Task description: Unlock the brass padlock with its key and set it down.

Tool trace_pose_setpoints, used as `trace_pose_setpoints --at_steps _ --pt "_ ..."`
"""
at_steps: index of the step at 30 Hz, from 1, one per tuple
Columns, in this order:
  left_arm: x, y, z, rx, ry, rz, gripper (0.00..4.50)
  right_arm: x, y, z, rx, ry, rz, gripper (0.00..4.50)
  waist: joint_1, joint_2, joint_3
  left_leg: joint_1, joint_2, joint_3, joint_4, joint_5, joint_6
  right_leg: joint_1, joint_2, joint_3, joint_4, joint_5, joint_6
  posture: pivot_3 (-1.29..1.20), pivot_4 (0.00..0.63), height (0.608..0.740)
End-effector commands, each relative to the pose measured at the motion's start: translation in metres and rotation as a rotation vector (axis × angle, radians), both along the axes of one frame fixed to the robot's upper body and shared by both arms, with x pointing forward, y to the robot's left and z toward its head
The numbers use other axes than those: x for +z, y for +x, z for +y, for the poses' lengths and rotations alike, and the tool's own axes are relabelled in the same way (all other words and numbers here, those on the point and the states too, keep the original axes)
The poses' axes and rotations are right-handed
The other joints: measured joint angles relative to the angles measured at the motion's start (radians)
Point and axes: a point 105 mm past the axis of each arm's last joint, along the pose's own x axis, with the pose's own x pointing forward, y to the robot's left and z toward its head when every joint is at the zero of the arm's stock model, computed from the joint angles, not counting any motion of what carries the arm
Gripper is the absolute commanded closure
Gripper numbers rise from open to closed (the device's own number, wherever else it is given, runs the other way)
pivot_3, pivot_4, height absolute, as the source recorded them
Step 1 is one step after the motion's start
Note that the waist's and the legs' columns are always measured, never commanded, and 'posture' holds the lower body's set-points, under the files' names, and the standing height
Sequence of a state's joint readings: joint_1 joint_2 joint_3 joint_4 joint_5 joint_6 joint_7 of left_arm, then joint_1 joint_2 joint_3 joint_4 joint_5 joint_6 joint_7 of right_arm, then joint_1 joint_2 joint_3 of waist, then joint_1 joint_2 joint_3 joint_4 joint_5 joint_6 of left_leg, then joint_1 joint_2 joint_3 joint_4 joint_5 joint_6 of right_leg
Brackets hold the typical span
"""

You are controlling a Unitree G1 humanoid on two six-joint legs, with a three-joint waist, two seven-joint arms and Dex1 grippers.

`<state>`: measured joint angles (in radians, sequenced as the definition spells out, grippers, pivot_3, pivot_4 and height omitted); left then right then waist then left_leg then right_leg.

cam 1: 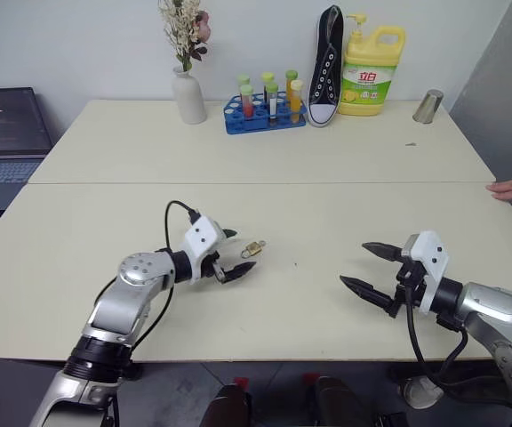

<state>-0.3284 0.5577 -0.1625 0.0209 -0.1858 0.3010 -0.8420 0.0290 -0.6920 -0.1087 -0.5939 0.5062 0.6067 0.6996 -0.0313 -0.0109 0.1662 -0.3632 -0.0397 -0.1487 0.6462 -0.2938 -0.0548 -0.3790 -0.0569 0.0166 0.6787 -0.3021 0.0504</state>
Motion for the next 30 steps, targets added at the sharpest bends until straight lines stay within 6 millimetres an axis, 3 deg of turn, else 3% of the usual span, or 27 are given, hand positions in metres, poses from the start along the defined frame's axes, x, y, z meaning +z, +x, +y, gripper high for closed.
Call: trace_pose_setpoints --at_steps 1,6,17,20,30 --pt "0.003 0.010 -0.003 0.000 0.029 -0.036 0.00 0.007 -0.005 0.008 0.025 -0.014 -0.019 0.05 0.001 0.000 0.000 0.000 0.000 0.000 0.000 0.000 0.000 0.000 0.000 0.000 0.000 0.000 0.000 0.00 0.150 0.740" --pt "-0.002 0.023 -0.005 0.020 0.036 -0.013 0.00 0.005 -0.009 0.010 0.034 -0.013 -0.011 0.05 0.003 0.000 0.000 0.000 -0.001 0.000 0.000 0.000 0.000 0.000 0.000 0.000 0.000 0.000 0.000 0.00 0.150 0.740" --pt "-0.010 0.031 -0.012 -0.010 0.057 0.048 0.00 0.003 -0.013 0.013 0.036 0.005 -0.008 0.05 0.003 -0.001 0.000 0.000 -0.001 0.000 0.001 0.000 0.000 0.001 0.000 -0.001 0.000 0.000 0.000 0.00 0.150 0.740" --pt "-0.014 0.031 -0.013 -0.014 0.069 0.067 0.56 0.003 -0.013 0.013 0.036 0.007 -0.011 0.00 0.003 -0.001 0.000 0.000 -0.001 0.000 0.001 0.000 0.000 0.001 0.000 -0.001 0.000 0.000 0.000 0.00 0.150 0.740" --pt "-0.024 0.027 -0.012 -0.039 0.114 0.103 3.40 0.004 -0.015 0.013 0.028 0.009 -0.016 0.00 0.003 -0.001 -0.001 0.001 -0.001 -0.001 0.001 0.000 0.000 0.002 0.000 -0.001 0.001 0.000 0.000 0.00 0.150 0.740"
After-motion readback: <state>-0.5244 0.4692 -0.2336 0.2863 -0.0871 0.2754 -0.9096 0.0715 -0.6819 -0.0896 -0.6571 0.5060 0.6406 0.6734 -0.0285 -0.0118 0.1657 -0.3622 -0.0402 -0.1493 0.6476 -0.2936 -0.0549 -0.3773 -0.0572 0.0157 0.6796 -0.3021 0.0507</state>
